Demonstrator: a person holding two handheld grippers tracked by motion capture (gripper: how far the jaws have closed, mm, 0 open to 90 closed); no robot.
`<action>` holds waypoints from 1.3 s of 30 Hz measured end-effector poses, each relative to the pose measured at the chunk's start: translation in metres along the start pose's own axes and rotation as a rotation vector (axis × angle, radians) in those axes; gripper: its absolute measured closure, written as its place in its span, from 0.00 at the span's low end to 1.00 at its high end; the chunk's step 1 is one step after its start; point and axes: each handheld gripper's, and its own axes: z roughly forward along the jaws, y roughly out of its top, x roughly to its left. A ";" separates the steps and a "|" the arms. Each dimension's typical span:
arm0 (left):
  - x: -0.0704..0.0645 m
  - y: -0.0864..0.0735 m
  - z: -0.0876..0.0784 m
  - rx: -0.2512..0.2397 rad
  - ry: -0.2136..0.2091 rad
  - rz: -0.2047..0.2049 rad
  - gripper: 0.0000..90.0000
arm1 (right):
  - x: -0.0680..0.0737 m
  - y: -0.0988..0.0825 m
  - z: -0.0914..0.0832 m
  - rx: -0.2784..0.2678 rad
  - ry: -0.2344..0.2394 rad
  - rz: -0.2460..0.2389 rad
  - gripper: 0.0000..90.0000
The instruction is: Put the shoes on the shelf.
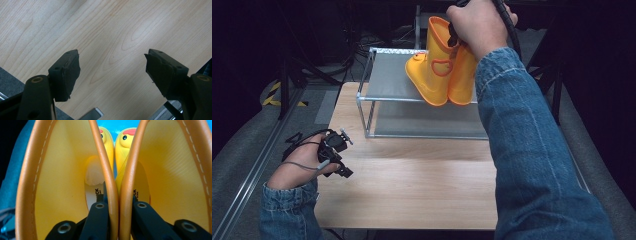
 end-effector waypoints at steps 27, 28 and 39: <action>0.000 0.002 0.000 -0.005 -0.029 0.021 0.31 | -0.004 0.043 0.058 -0.030 -0.111 0.144 0.97; 0.001 0.002 0.000 -0.009 -0.027 0.022 0.31 | -0.004 0.044 0.060 -0.034 -0.113 0.140 0.97; 0.001 0.002 0.001 -0.008 -0.033 0.011 0.31 | -0.007 0.049 0.067 -0.038 -0.107 0.117 0.96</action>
